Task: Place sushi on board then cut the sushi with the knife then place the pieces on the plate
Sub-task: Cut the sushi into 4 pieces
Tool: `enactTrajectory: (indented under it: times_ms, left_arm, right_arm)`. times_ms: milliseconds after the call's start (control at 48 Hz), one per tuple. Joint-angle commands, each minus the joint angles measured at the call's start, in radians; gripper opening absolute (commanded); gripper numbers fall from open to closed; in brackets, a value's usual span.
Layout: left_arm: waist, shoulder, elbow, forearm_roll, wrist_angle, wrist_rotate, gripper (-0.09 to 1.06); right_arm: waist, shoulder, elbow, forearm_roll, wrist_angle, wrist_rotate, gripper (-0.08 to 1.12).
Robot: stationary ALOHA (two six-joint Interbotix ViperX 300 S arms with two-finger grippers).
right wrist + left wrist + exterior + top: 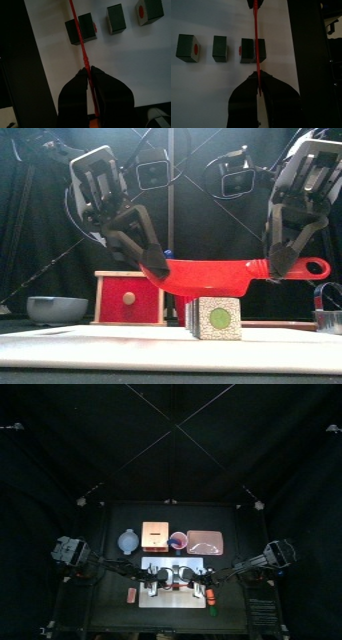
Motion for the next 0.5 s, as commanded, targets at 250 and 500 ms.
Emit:
enactTrajectory:
  times_ms: [250,500]
  left_arm:
    - [-0.031,0.009,-0.003,-0.003,0.006,0.003,0.41]
    - [-0.029,-0.005,-0.008,-0.003,0.012,0.005,0.41]
  right_arm:
    - [-0.009,0.006,0.002,-0.002,0.006,0.009,0.22]
    - [-0.009,-0.008,-0.012,-0.005,0.006,0.002,0.22]
